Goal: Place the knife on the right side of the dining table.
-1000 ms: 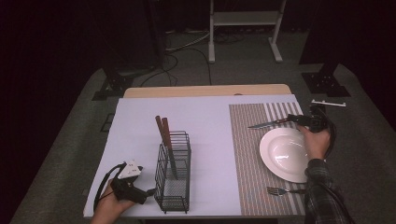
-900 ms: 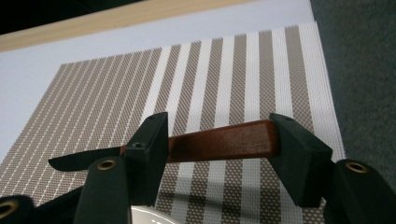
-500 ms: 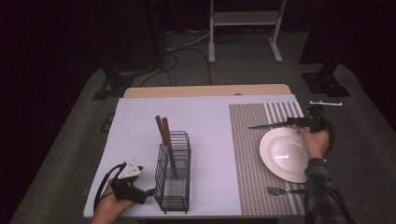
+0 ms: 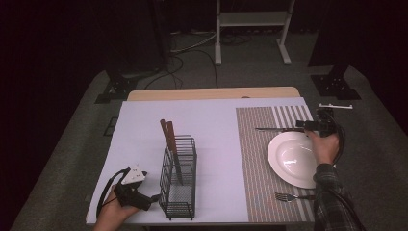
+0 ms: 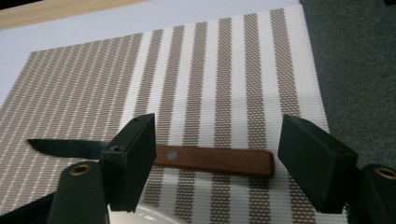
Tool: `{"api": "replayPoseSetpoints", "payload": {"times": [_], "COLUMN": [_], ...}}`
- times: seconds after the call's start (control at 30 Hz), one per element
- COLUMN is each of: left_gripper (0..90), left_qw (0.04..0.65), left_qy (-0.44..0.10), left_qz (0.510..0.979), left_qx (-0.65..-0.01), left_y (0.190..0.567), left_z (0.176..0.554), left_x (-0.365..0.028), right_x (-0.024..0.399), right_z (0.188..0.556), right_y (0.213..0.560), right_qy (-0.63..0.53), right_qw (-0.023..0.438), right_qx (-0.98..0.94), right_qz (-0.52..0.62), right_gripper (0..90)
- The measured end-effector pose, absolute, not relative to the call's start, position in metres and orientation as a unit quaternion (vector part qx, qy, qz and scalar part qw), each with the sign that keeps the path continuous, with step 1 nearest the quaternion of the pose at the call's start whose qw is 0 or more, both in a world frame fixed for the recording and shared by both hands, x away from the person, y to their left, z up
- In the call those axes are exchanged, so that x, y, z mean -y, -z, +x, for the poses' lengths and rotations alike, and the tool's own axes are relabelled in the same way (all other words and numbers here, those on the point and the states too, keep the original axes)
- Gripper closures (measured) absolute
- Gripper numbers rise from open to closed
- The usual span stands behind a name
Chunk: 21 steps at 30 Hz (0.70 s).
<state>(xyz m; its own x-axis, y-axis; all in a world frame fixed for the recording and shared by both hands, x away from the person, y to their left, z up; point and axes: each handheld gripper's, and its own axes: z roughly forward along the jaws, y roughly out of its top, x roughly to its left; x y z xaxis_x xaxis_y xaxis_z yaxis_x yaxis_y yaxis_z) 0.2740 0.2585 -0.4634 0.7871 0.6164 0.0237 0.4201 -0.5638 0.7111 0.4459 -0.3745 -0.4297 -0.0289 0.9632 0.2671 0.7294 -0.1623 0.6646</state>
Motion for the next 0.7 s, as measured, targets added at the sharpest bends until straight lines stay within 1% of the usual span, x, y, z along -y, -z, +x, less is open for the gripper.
{"api": "replayPoseSetpoints", "payload": {"times": [0.1, 0.23, 0.4, 0.5, 0.7], "left_gripper": [0.0, 0.0, 0.0, 0.0, 0.0], "left_qw": [0.361, 0.361, 0.361, 0.361, 0.361], "left_qy": [-0.136, -0.136, -0.136, -0.136, -0.136], "left_qz": [0.874, 0.874, 0.874, 0.874, 0.874], "left_qx": [-0.296, -0.297, -0.296, -0.296, -0.296], "left_y": [0.463, 0.463, 0.463, 0.463, 0.463], "left_z": [0.274, 0.274, 0.274, 0.274, 0.274], "left_x": [-0.259, -0.259, -0.259, -0.259, -0.259], "right_x": [0.369, 0.358, 0.339, 0.326, 0.3], "right_z": [0.444, 0.44, 0.435, 0.432, 0.423], "right_y": [0.425, 0.418, 0.412, 0.41, 0.403], "right_qy": [-0.359, -0.374, -0.386, -0.38, -0.38], "right_qw": [0.168, 0.17, 0.165, 0.17, 0.164], "right_qx": [-0.633, -0.651, -0.679, -0.697, -0.729], "right_qz": [0.665, 0.637, 0.602, 0.583, 0.545], "right_gripper": [25.8, 20.3, 10.0, 0.0, 0.0]}}
